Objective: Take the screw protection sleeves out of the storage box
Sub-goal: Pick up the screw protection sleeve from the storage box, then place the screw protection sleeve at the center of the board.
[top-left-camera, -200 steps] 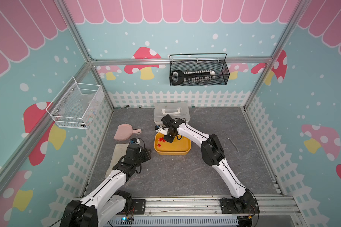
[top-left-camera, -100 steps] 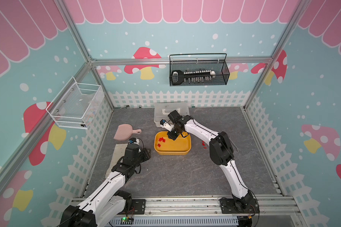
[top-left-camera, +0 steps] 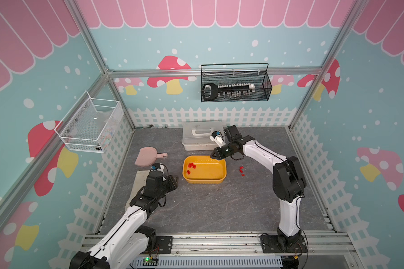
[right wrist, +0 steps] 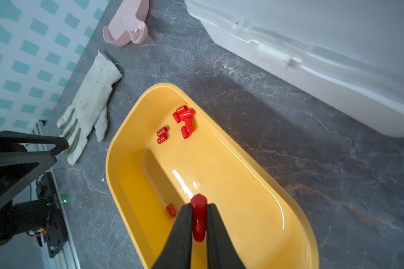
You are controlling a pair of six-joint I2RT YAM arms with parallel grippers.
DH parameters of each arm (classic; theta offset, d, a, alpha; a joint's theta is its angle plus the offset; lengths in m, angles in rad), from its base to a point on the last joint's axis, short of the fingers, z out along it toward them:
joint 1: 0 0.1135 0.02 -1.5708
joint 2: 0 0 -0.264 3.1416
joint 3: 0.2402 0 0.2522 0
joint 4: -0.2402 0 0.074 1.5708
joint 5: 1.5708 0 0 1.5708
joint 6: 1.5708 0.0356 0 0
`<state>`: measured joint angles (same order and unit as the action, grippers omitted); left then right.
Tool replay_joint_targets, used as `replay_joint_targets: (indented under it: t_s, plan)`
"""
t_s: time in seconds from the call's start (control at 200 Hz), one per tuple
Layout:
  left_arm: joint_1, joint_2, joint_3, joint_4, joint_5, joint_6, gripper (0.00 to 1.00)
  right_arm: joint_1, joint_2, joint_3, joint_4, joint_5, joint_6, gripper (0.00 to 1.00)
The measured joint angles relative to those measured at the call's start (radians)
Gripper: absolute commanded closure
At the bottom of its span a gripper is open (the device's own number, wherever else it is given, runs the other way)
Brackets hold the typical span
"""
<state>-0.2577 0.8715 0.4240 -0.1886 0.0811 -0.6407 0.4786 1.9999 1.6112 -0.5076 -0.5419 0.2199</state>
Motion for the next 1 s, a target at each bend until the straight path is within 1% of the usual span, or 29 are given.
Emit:
replay_joint_targets:
  t_s: [0.105,0.2,0.33,0.425,0.59,0.745,0.87,1.001]
  plan:
    - [0.0,-0.006,0.007,-0.002,0.01,-0.004,0.54,-0.042,-0.069,-0.113,0.053,-0.032,0.055,0.84]
    - [0.0,-0.012,0.007,-0.003,0.03,-0.01,0.54,-0.076,-0.164,-0.224,0.09,-0.046,0.096,0.84]
    - [0.0,-0.013,0.012,-0.013,0.069,-0.012,0.54,-0.122,-0.286,-0.334,0.132,-0.058,0.132,0.84]
    - [0.0,-0.016,0.012,-0.021,0.098,-0.024,0.54,-0.172,-0.339,-0.407,0.184,-0.086,0.163,0.84]
    - [0.0,-0.059,0.011,-0.031,0.127,-0.045,0.54,-0.289,-0.349,-0.499,0.241,-0.135,0.215,0.84]
    - [0.0,-0.104,-0.016,-0.024,0.128,-0.072,0.53,-0.375,-0.349,-0.514,0.247,-0.185,0.23,0.84]
    - [-0.001,-0.122,-0.057,-0.003,0.117,-0.105,0.53,-0.425,-0.338,-0.513,0.233,-0.217,0.207,0.84]
    - [-0.006,-0.113,-0.075,0.011,0.109,-0.123,0.53,-0.458,-0.309,-0.512,0.183,-0.209,0.155,0.84]
